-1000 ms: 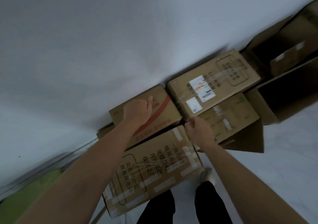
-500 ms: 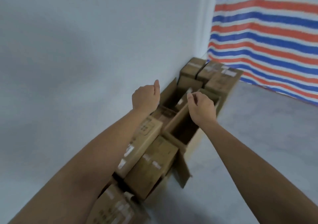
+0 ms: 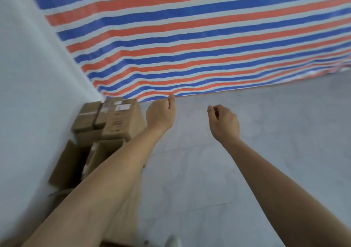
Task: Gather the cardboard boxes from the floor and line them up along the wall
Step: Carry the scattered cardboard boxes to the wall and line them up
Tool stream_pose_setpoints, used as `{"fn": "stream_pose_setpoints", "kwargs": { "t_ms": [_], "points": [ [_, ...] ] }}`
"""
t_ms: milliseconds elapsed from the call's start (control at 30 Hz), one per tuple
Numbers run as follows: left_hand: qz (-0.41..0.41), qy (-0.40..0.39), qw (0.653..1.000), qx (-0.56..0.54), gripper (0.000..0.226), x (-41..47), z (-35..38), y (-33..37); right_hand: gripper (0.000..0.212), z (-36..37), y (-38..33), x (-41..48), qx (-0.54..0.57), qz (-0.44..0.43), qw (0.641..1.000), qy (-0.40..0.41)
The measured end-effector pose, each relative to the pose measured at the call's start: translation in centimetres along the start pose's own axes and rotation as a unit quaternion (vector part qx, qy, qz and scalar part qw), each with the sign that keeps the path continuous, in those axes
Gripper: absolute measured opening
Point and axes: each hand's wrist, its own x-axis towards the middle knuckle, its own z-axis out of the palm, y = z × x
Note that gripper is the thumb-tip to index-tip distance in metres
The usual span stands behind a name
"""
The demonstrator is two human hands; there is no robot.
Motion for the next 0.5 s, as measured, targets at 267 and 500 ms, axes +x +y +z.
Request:
{"fn": "stream_pose_setpoints", "kwargs": {
  "t_ms": [267,500],
  "points": [
    [0.128,-0.072,0.985,-0.094,0.036,13.6,22.9,8.5,0.038,-8.3,12.7,17.8,-0.050,0.103,0.988,0.104],
    [0.208,-0.177,0.952,-0.141,0.031,24.8,41.3,23.2,0.032,-21.0,22.6,32.8,-0.098,0.158,0.959,0.213]
  ]
}}
